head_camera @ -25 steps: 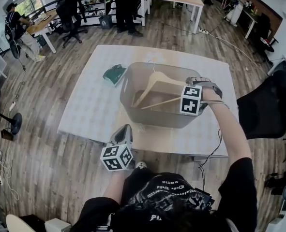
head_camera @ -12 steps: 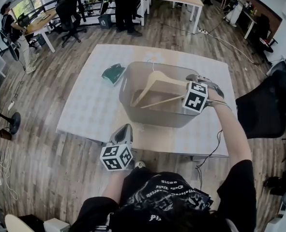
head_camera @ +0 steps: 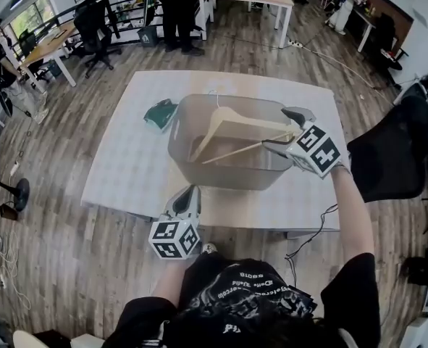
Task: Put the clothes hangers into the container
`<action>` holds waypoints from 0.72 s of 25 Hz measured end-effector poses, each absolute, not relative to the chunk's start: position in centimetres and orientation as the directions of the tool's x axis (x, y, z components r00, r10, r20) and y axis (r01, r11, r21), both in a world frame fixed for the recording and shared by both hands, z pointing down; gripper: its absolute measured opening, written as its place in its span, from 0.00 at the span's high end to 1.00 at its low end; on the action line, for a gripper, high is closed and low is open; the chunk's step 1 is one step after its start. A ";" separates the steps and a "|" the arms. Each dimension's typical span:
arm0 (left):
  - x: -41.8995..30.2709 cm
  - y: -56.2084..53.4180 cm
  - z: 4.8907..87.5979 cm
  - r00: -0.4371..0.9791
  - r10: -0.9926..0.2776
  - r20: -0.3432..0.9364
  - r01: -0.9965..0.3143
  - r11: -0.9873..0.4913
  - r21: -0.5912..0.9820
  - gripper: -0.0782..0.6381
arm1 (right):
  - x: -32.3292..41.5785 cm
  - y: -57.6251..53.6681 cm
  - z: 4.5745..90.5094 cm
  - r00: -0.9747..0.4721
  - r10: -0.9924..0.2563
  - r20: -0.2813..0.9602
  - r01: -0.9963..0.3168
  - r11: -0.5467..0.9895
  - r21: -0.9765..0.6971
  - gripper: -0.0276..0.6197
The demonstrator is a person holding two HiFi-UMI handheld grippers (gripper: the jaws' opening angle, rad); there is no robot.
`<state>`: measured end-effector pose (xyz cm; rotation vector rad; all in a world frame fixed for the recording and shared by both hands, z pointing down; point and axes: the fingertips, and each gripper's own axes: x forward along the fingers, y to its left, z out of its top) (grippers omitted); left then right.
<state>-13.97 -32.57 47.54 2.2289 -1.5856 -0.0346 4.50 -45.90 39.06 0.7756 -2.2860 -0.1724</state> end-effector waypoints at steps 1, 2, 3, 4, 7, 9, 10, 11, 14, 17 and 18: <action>-13.5 -32.5 47.2 0.364 -0.910 0.200 -0.898 -0.286 0.334 0.86 | 4.9 -45.5 38.5 -0.597 -0.586 0.548 -0.509 0.804 0.306 0.31; -13.0 -32.5 46.9 0.376 -0.907 0.190 -0.893 -0.301 0.333 0.86 | 5.3 -45.0 37.9 -0.619 -0.597 0.510 -0.534 0.797 0.284 0.31; -12.4 -32.4 46.7 0.391 -0.903 0.180 -0.888 -0.318 0.334 0.86 | 5.8 -44.5 37.3 -0.637 -0.609 0.473 -0.556 0.788 0.265 0.32; -11.8 -32.3 46.4 0.408 -0.897 0.172 -0.880 -0.336 0.334 0.86 | 6.4 -43.9 36.8 -0.650 -0.621 0.437 -0.576 0.779 0.248 0.33; -9.7 -32.0 46.1 0.455 -0.877 0.155 -0.863 -0.391 0.320 0.86 | 8.1 -42.2 36.0 -0.672 -0.655 0.347 -0.627 0.752 0.205 0.36; -8.4 -31.7 45.6 0.479 -0.868 0.131 -0.854 -0.427 0.298 0.86 | 9.0 -40.7 35.9 -0.677 -0.669 0.307 -0.649 0.739 0.180 0.36; -7.8 -31.5 45.2 0.493 -0.863 0.112 -0.847 -0.446 0.288 0.86 | 9.4 -40.0 35.9 -0.676 -0.678 0.287 -0.661 0.731 0.169 0.36; -7.1 -31.2 44.7 0.506 -0.858 0.092 -0.840 -0.465 0.280 0.86 | 9.9 -39.3 35.9 -0.674 -0.689 0.266 -0.675 0.721 0.157 0.36; -5.6 -30.5 43.7 0.547 -0.836 0.035 -0.810 -0.519 0.272 0.86 | 11.2 -37.4 36.4 -0.659 -0.727 0.196 -0.723 0.683 0.104 0.36; -4.6 -30.7 44.1 0.588 -0.809 0.008 -0.775 -0.561 0.292 0.86 | 11.7 -36.4 38.3 -0.631 -0.763 0.141 -0.765 0.642 0.050 0.36; -4.3 -30.5 44.3 0.598 -0.802 0.007 -0.767 -0.569 0.298 0.86 | 11.9 -35.9 39.0 -0.622 -0.773 0.128 -0.776 0.630 0.036 0.36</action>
